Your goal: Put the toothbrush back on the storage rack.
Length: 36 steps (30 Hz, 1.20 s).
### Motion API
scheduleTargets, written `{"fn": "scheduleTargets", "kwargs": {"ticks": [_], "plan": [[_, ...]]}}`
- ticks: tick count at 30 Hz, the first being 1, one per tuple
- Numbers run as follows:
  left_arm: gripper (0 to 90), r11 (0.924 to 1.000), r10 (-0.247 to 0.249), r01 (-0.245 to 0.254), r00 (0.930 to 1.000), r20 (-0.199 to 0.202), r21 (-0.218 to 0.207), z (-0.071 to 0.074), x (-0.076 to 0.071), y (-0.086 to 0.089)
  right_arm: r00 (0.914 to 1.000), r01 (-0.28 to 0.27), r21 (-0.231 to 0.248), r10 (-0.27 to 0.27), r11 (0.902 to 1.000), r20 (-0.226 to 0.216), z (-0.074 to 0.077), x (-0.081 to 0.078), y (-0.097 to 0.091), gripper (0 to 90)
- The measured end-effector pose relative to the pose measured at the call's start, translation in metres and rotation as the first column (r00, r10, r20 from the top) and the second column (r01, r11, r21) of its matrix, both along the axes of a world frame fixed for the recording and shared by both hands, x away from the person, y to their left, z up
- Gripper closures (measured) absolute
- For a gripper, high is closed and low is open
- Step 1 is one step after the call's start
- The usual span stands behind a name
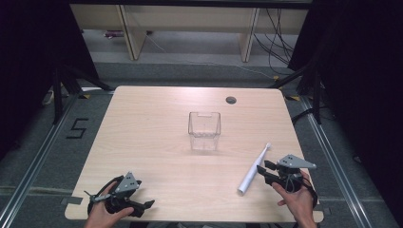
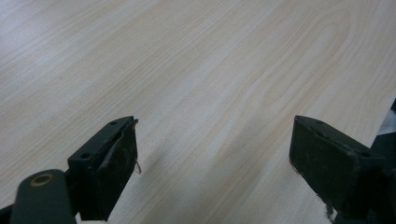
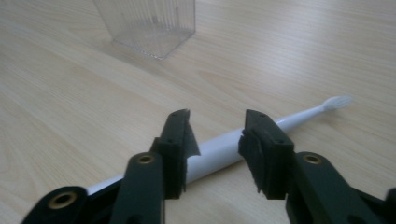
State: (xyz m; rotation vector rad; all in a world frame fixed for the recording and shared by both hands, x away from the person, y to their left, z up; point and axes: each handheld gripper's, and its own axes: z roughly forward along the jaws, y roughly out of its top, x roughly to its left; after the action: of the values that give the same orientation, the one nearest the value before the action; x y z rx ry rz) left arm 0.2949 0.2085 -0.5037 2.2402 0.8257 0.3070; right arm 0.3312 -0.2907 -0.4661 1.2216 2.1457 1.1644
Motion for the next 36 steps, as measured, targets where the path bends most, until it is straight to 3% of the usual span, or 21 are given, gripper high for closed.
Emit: {"fn": "scheduleTargets", "kwargs": {"ticks": [1, 3, 4, 6, 7, 8, 11, 12, 13, 15, 22, 23, 24, 25, 26, 27, 28, 30, 33, 34, 36], "plan": [[14.9, 1.0000, 0.003, -0.003, 1.0000, -0.001, -0.003, 0.000, 0.000, 0.000, 0.9996, -0.013, 0.010, 0.013, 0.9999, -0.024, 0.000, 0.000, 0.007, 67.4], [14.9, 1.0000, 0.002, -0.002, 1.0000, -0.002, -0.004, 0.000, 0.000, -0.001, 0.9993, -0.023, -0.004, 0.023, 0.9997, -0.029, 0.000, 0.000, 0.008, 69.7], [14.9, 0.9999, -0.001, 0.001, 1.0000, -0.005, -0.011, 0.000, -0.001, -0.001, 0.9990, -0.026, 0.011, 0.027, 0.9996, -0.036, -0.002, 0.000, 0.012, 72.9], [14.9, 0.9996, 0.008, -0.008, 1.0000, -0.005, -0.028, -0.001, -0.002, -0.002, 0.9978, -0.064, -0.017, 0.064, 0.9978, -0.014, -0.002, 0.002, 0.016, 76.7], [14.9, 0.9996, 0.009, -0.009, 0.9999, -0.005, -0.028, -0.001, -0.002, -0.002, 0.9953, -0.092, -0.028, 0.091, 0.9954, -0.035, -0.003, 0.002, 0.022, 79.9], [14.9, 1.0000, 0.003, -0.003, 1.0000, 0.000, -0.003, 0.000, 0.000, 0.000, 0.9943, -0.103, -0.037, 0.102, 0.9940, -0.029, -0.004, 0.002, 0.024, 81.5], [14.9, 1.0000, 0.002, -0.002, 1.0000, -0.001, -0.003, 0.000, 0.000, 0.000, 0.9924, -0.117, -0.040, 0.115, 0.9923, -0.043, -0.005, 0.003, 0.028, 84.7], [14.9, 1.0000, 0.001, -0.001, 1.0000, -0.002, -0.003, -0.001, 0.000, -0.001, 0.9925, -0.104, -0.035, 0.101, 0.9940, -0.069, -0.005, 0.001, 0.031, 85.5], [14.9, 1.0000, 0.001, -0.001, 1.0000, -0.002, 0.000, -0.001, 0.000, -0.001, 0.9893, -0.143, -0.058, 0.141, 0.9880, -0.037, -0.007, 0.004, 0.032, 86.4], [15.0, 1.0000, 0.000, 0.000, 1.0000, -0.005, -0.001, -0.001, -0.001, -0.001, 0.9861, -0.162, -0.073, 0.158, 0.9841, -0.050, -0.009, 0.006, 0.037, 87.9], [14.9, 1.0000, 0.002, -0.002, 1.0000, -0.002, -0.003, -0.001, 0.000, 0.000, 0.9771, -0.202, -0.104, 0.193, 0.9739, -0.090, -0.017, 0.013, 0.047, 89.2], [14.9, 1.0000, 0.002, -0.002, 1.0000, -0.002, -0.003, -0.001, 0.000, 0.000, 0.9771, -0.202, -0.104, 0.193, 0.9739, -0.090, -0.017, 0.013, 0.047, 89.2], [14.9, 0.9995, 0.012, -0.012, 0.9999, -0.008, -0.029, -0.001, -0.002, -0.002, 0.9779, -0.187, -0.090, 0.177, 0.9782, -0.111, -0.017, 0.011, 0.050, 89.2], [15.0, 1.0000, 0.001, -0.001, 1.0000, -0.002, -0.002, 0.000, -0.002, 0.000, 0.9768, -0.204, -0.104, 0.195, 0.9734, -0.088, -0.018, 0.013, 0.050, 89.2], [14.9, 0.9999, 0.010, -0.010, 1.0000, -0.002, -0.007, 0.000, -0.002, 0.000, 0.9717, -0.229, -0.113, 0.221, 0.9667, -0.085, -0.020, 0.013, 0.053, 89.2], [14.9, 1.0000, 0.004, -0.004, 1.0000, 0.002, -0.004, 0.000, -0.001, 0.000, 0.9717, -0.229, -0.113, 0.221, 0.9667, -0.085, -0.020, 0.013, 0.053, 89.2], [15.0, 1.0000, 0.007, -0.007, 1.0000, 0.001, -0.006, 0.000, -0.001, 0.000, 0.9659, -0.243, -0.106, 0.230, 0.9644, -0.119, -0.020, 0.011, 0.056, 89.2], [15.0, 1.0000, 0.003, -0.003, 1.0000, 0.001, -0.002, 0.000, -0.001, 0.000, 0.9644, -0.242, -0.105, 0.228, 0.9646, -0.135, -0.021, 0.011, 0.057, 89.2], [14.9, 1.0000, 0.006, -0.006, 1.0000, -0.002, -0.005, -0.001, -0.001, 0.000, 0.9557, -0.278, -0.121, 0.262, 0.9528, -0.134, -0.024, 0.011, 0.060, 89.7], [15.0, 1.0000, 0.006, -0.006, 1.0000, -0.001, -0.004, 0.000, -0.002, 0.000, 0.9578, -0.266, -0.116, 0.248, 0.9571, -0.145, -0.024, 0.009, 0.061, 89.8], [14.9, 0.9999, 0.003, -0.003, 1.0000, -0.002, -0.016, 0.000, -0.002, -0.001, 0.9542, -0.277, -0.124, 0.257, 0.9530, -0.154, -0.024, 0.007, 0.063, 90.0]]}}
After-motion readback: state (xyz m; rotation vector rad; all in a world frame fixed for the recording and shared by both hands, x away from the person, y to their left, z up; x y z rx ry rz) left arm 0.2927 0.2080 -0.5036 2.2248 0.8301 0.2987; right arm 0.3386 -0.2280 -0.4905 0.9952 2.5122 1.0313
